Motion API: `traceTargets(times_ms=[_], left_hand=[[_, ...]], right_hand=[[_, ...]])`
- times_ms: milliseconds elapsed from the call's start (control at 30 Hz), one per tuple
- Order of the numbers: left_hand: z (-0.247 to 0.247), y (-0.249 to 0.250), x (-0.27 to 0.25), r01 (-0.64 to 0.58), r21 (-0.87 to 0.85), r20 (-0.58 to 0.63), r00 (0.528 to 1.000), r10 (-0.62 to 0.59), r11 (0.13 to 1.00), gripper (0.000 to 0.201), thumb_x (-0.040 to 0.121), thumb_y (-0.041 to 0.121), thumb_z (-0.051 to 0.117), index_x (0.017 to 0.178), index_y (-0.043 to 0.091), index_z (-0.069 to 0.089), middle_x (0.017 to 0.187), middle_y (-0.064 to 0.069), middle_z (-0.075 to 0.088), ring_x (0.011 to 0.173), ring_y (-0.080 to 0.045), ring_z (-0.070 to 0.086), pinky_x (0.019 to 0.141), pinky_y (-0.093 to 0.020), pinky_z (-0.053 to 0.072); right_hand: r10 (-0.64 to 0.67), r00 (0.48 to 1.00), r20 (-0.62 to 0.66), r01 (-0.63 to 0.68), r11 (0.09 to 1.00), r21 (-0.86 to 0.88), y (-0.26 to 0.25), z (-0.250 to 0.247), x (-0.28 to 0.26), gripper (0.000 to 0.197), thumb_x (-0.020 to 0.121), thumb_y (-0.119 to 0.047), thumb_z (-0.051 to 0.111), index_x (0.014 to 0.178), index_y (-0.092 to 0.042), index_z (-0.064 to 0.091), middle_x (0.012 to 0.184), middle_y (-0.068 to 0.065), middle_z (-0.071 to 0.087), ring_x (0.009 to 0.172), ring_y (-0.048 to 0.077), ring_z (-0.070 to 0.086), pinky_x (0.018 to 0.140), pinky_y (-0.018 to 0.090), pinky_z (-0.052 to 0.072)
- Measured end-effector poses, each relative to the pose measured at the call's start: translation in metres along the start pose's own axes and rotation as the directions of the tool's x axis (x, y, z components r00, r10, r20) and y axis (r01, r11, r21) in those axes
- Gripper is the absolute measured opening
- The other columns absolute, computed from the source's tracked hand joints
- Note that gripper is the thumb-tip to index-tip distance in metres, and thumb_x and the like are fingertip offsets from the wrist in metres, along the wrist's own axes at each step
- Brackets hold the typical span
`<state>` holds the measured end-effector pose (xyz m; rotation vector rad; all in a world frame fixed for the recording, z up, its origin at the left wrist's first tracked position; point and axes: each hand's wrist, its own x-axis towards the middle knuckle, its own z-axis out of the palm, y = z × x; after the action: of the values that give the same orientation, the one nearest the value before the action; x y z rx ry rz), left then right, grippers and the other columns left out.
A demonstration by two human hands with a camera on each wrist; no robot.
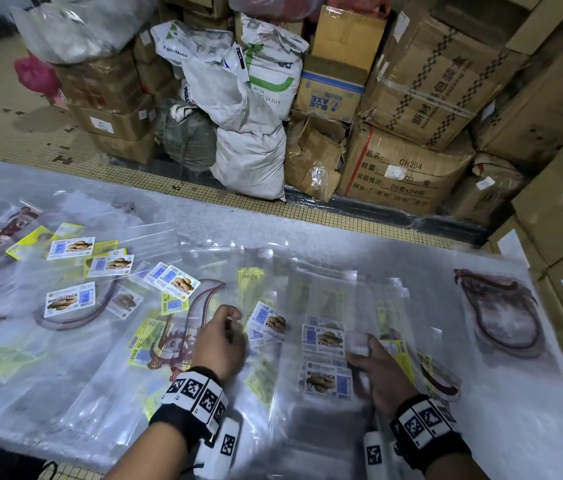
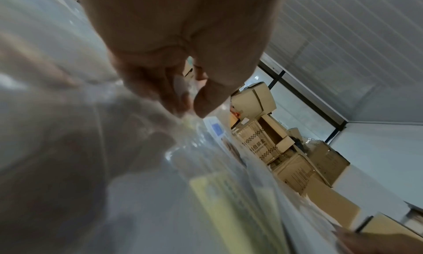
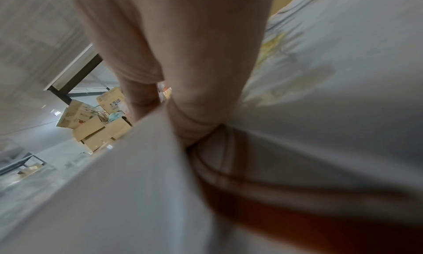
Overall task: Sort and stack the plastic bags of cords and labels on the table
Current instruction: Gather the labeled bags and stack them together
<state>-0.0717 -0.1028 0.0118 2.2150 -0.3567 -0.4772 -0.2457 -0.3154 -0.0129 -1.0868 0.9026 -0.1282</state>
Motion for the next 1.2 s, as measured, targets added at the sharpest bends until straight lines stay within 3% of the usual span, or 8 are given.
traceTargets(times_ms=[167, 267, 500, 600, 833, 1033, 1100, 1200], left_hand=[[-0.006, -0.001, 0.015, 0.035, -0.054, 0.121, 0.992, -0.028, 0.998, 0.024, 0.095, 0.003, 0.052, 0.104, 0.023, 0.061, 0.097, 0.001, 0.068, 0.082, -0.009, 0.063, 0.057, -0.004, 0.039], [-0.007, -0.005, 0.016, -0.015, -0.110, 0.216, 0.976, 0.039, 0.994, 0.042, 0.092, -0.009, 0.044, 0.096, 0.031, 0.058, 0.107, -0.003, 0.067, 0.085, -0.017, 0.064, 0.063, -0.017, 0.047], [-0.015, -0.005, 0.009, 0.148, -0.467, 0.312, 0.950, 0.006, 0.872, 0.082, 0.080, -0.030, 0.037, 0.130, 0.035, 0.047, 0.079, -0.005, 0.061, 0.060, -0.019, 0.056, 0.053, -0.038, 0.042], [-0.015, -0.001, 0.009, 0.306, -0.663, 0.302, 0.944, -0.131, 0.683, 0.060, 0.084, -0.025, 0.047, 0.127, 0.016, 0.048, 0.100, -0.014, 0.064, 0.079, -0.030, 0.063, 0.055, -0.037, 0.057], [-0.013, 0.008, -0.005, 0.192, -0.484, 0.213, 0.972, -0.098, 0.854, 0.016, 0.101, 0.002, 0.041, 0.110, 0.013, 0.050, 0.075, -0.006, 0.070, 0.061, -0.022, 0.070, 0.044, -0.030, 0.053], [-0.016, 0.003, -0.001, 0.116, -0.551, 0.009, 0.991, -0.133, 0.827, 0.015, 0.105, 0.018, 0.038, 0.103, 0.014, 0.053, 0.087, -0.010, 0.071, 0.058, -0.023, 0.070, 0.049, -0.027, 0.054], [-0.019, 0.000, -0.001, 0.102, -0.547, 0.023, 0.994, -0.107, 0.831, 0.019, 0.106, 0.023, 0.036, 0.101, 0.023, 0.054, 0.100, -0.016, 0.070, 0.067, -0.034, 0.071, 0.057, -0.039, 0.058], [-0.026, 0.014, -0.007, 0.026, -0.570, -0.051, 0.996, -0.068, 0.821, 0.022, 0.106, 0.015, 0.033, 0.104, 0.014, 0.055, 0.093, -0.012, 0.070, 0.057, -0.018, 0.068, 0.046, -0.025, 0.052]], right_hand=[[-0.014, 1.000, 0.014, 0.014, 1.000, 0.008, -0.003, 0.000, -0.004, 0.036, 0.092, 0.011, 0.053, 0.123, -0.007, 0.059, 0.112, 0.019, 0.072, 0.102, 0.034, 0.070, 0.072, 0.031, 0.060], [-0.019, 1.000, 0.016, 0.019, 1.000, 0.023, -0.004, 0.000, -0.003, 0.033, 0.092, 0.011, 0.053, 0.113, -0.014, 0.060, 0.097, 0.008, 0.076, 0.085, 0.022, 0.074, 0.061, 0.025, 0.057], [-0.022, 0.999, -0.032, 0.020, 0.997, -0.077, 0.003, 0.000, 0.000, 0.043, 0.093, 0.005, 0.055, 0.132, -0.012, 0.055, 0.115, 0.010, 0.072, 0.103, 0.029, 0.071, 0.083, 0.038, 0.058], [-0.032, 0.999, -0.023, 0.030, 0.996, -0.083, 0.003, 0.002, -0.002, 0.045, 0.094, 0.003, 0.054, 0.133, -0.019, 0.049, 0.121, 0.004, 0.068, 0.107, 0.022, 0.069, 0.077, 0.028, 0.058], [-0.055, 0.998, -0.007, 0.051, 0.969, -0.241, -0.001, 0.005, -0.005, 0.079, 0.089, -0.008, 0.062, 0.156, -0.023, 0.023, 0.152, -0.011, 0.033, 0.140, 0.019, 0.035, 0.119, 0.044, 0.027], [-0.169, 0.985, 0.018, 0.167, 0.943, -0.288, -0.018, 0.014, -0.016, 0.048, 0.085, 0.013, 0.052, 0.123, -0.016, 0.051, 0.113, 0.008, 0.059, 0.107, 0.026, 0.058, 0.079, 0.032, 0.046], [-0.174, 0.984, 0.048, 0.180, 0.954, -0.239, -0.024, 0.014, -0.016, 0.046, 0.084, 0.016, 0.049, 0.119, -0.014, 0.053, 0.107, 0.011, 0.056, 0.096, 0.018, 0.057, 0.075, 0.029, 0.045], [-0.182, 0.982, 0.048, 0.188, 0.965, -0.183, -0.032, 0.015, -0.014, 0.047, 0.082, 0.018, 0.050, 0.116, -0.015, 0.056, 0.097, 0.022, 0.051, 0.097, 0.033, 0.058, 0.082, 0.043, 0.053]])
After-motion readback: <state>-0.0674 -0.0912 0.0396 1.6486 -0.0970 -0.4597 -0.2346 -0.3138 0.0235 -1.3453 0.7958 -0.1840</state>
